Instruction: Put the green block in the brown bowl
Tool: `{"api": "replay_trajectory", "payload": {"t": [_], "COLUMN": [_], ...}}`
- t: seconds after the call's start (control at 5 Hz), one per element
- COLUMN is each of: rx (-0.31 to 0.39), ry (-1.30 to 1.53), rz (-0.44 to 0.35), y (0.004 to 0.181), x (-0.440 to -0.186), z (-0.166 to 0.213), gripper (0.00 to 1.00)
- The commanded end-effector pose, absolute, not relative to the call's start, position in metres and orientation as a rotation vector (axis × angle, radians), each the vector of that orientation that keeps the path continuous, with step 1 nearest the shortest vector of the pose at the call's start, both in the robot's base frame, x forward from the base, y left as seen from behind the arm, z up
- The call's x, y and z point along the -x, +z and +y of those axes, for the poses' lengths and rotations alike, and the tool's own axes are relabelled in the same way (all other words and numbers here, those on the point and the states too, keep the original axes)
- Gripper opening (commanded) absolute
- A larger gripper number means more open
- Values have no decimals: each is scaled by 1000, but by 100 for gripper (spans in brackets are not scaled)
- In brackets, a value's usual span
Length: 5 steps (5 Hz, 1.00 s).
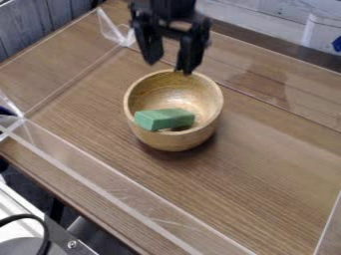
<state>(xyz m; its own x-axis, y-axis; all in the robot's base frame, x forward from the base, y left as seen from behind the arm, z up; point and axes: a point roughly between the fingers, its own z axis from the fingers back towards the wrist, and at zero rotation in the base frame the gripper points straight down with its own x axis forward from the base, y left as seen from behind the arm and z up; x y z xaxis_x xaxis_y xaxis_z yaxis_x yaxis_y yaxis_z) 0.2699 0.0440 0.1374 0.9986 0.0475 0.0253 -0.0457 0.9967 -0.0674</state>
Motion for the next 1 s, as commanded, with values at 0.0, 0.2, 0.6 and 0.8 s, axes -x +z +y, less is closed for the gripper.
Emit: {"api": "replay_trajectory", "payload": {"t": [0.0,0.2,0.6,0.8], "rx": [51,53,74,78], "ry": [30,21,-4,-15], "rz": [-129,-124,-108,-109], "y": [180,175,165,164], "x": [-280,-278,-274,-274], "z": [40,39,36,34], "gripper": [100,100,100,100]}}
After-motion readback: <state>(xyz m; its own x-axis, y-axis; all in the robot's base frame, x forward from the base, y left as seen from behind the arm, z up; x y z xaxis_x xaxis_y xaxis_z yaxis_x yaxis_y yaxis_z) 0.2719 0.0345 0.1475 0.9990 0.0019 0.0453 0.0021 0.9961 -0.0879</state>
